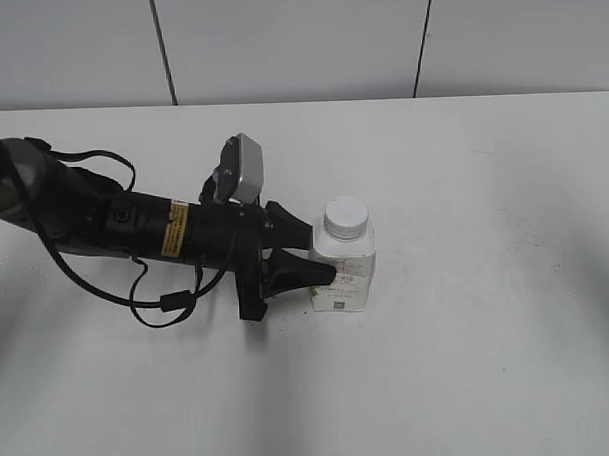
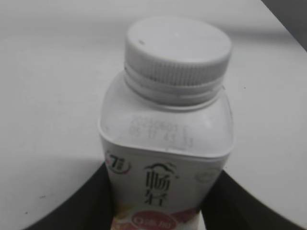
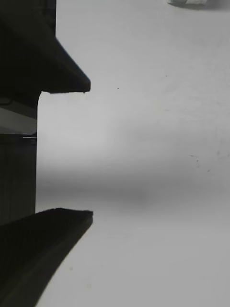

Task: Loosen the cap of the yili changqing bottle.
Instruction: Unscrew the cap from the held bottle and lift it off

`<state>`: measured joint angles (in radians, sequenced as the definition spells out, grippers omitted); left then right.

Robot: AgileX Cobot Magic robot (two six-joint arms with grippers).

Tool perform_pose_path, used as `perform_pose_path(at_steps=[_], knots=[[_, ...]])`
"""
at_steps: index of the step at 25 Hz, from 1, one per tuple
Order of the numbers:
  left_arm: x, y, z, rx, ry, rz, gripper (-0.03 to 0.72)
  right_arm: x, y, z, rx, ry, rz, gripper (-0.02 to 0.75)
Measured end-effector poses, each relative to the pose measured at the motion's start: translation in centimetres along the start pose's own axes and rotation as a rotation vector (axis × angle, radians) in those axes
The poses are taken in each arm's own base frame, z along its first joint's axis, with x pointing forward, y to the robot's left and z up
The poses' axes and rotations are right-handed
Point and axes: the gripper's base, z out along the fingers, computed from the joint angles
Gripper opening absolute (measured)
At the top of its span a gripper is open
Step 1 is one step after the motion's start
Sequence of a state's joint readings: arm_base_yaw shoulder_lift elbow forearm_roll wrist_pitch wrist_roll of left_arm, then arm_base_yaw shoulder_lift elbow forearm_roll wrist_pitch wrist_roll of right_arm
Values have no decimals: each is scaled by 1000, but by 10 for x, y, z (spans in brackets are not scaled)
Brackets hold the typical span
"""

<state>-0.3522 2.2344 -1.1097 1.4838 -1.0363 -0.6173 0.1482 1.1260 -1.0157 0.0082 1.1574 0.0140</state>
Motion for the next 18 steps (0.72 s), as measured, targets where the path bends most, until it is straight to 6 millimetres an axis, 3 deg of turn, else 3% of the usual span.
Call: perform_pose_path(at_steps=[6,9,14,18], knots=[[0,0,0,-2,3,0,330,-49,4,24,-39,102,23,580],[0,0,0,-2,3,0,327,-68,7,37,-66,127,37,531],[0,0,0,-2,3,0,326,-92,11,57,-100,158,51,406],[0,0,0,-2,3,0,326,-103,27,72,-118,183,4,382]])
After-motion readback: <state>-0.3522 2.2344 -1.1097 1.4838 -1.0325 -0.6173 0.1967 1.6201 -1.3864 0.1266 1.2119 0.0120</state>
